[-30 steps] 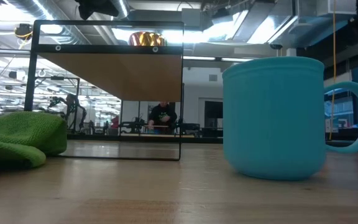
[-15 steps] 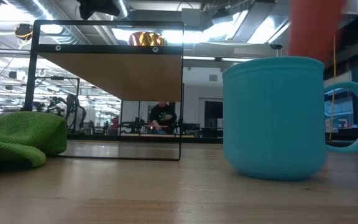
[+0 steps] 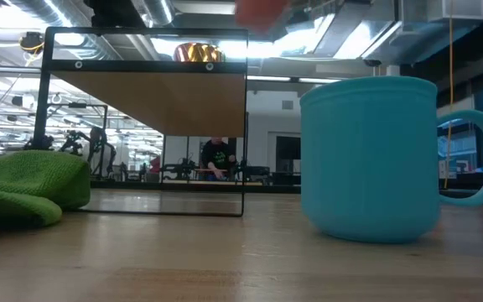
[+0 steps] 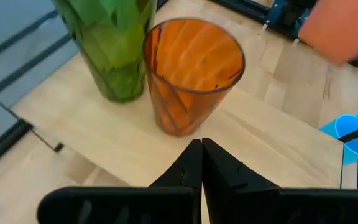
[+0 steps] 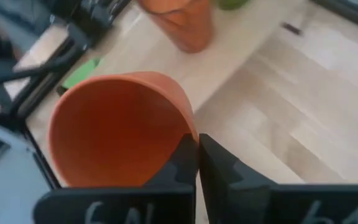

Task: Stack small to large cups/mugs on shelf
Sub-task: Put the orange cup on the shelf

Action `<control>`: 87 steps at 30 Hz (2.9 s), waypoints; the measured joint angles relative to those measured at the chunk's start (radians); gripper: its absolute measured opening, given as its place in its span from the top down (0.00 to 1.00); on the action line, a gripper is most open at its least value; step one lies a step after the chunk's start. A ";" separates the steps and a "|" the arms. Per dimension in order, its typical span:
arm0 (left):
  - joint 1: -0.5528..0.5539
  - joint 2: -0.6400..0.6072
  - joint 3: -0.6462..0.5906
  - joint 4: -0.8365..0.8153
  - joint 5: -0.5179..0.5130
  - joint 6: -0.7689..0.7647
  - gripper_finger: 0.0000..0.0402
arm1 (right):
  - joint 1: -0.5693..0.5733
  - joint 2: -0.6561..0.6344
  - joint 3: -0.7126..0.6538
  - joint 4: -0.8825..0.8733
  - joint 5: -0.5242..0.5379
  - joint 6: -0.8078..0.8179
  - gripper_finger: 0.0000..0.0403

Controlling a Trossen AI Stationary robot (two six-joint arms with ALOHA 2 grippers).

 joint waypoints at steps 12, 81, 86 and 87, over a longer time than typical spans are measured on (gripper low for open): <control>0.000 -0.044 0.000 -0.220 -0.146 -0.219 1.00 | -0.089 0.309 0.336 0.039 -0.313 -0.219 0.99; -0.267 0.291 0.001 0.044 -0.013 -0.177 1.00 | -0.132 0.434 0.333 0.111 -0.240 -0.262 0.95; -0.271 0.302 0.001 0.049 -0.004 -0.172 1.00 | -0.130 0.439 0.333 0.133 -0.242 -0.260 0.91; -0.271 0.302 0.001 0.050 -0.004 -0.172 1.00 | -0.127 0.444 0.333 0.134 -0.243 -0.253 0.90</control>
